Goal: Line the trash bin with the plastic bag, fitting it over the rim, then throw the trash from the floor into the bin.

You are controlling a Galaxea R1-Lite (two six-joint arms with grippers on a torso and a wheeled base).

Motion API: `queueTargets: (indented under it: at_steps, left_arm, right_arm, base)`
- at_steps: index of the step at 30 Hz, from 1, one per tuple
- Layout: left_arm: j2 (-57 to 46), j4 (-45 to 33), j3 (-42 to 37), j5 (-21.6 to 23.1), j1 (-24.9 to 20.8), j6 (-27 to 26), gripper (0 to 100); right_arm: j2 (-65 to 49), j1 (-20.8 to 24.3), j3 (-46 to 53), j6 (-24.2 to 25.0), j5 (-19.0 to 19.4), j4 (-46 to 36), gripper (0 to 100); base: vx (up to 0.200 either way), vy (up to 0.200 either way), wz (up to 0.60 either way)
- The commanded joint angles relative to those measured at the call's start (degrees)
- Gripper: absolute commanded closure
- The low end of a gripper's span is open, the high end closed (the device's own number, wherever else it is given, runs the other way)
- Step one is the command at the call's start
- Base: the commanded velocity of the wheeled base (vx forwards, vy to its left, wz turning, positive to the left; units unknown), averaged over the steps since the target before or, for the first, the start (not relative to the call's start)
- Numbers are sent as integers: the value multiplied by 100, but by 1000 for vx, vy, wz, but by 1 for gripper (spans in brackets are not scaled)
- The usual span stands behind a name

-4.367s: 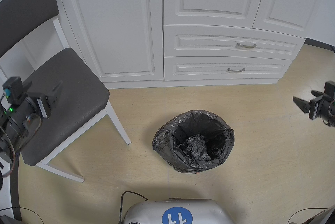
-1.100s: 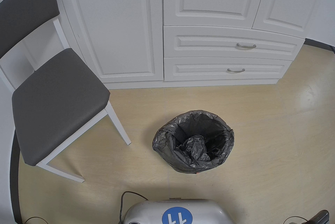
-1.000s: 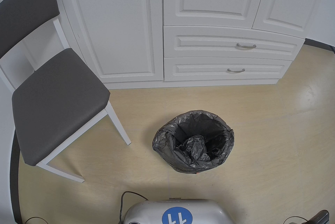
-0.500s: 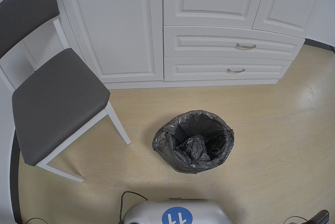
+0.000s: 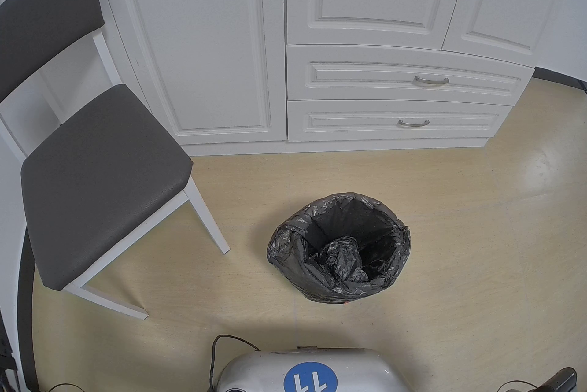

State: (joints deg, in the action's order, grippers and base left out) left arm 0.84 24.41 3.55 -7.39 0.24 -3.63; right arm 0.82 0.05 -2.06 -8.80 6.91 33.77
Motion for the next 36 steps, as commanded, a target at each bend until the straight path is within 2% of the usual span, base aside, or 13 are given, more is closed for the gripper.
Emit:
queueTargets:
  at_steps: [1,4,5,8,11,16,21,26,30,36]
  left_arm:
    - [-67,-59,-337,-17,2,47,0]
    - [-67,-111,-337,-17,2,152,0]
    - [-67,-305,-346,-26,2,214,0]
    - [-75,-929,-346,-158,2,240,0]
    - [-75,-1157,-346,-202,2,311,0]
    - [-75,-1307,-346,-228,2,328,0]
    - [-75,-1606,-346,-228,2,337,0]
    - [-75,-1922,-346,-228,2,346,0]
    - [-75,-2045,-346,-228,2,346,0]
    - [-67,-2063,-346,-184,2,381,0]
  right_arm:
    - [-82,4,206,28,-50,-687,0]
    - [-82,4,206,45,-50,-1153,0]
    - [-82,4,206,63,-50,-1777,0]
    - [-82,4,206,63,-41,-2647,0]
    - [-82,-5,206,63,-50,-2972,0]
    - [-82,4,206,72,-85,-2972,0]
    - [-82,-5,206,142,-480,-2999,0]
    - [-82,-5,206,722,-559,-3008,0]
    - [-82,-5,206,643,-630,-3008,0]
    - [-82,-14,206,221,-595,-3008,0]
  base:
    - [0,0,0]
    - [0,0,0]
    - [0,0,0]
    - [0,0,0]
    - [0,0,0]
    - [0,0,0]
    - [0,0,0]
    - [0,0,0]
    - [0,0,0]
    - [0,0,0]
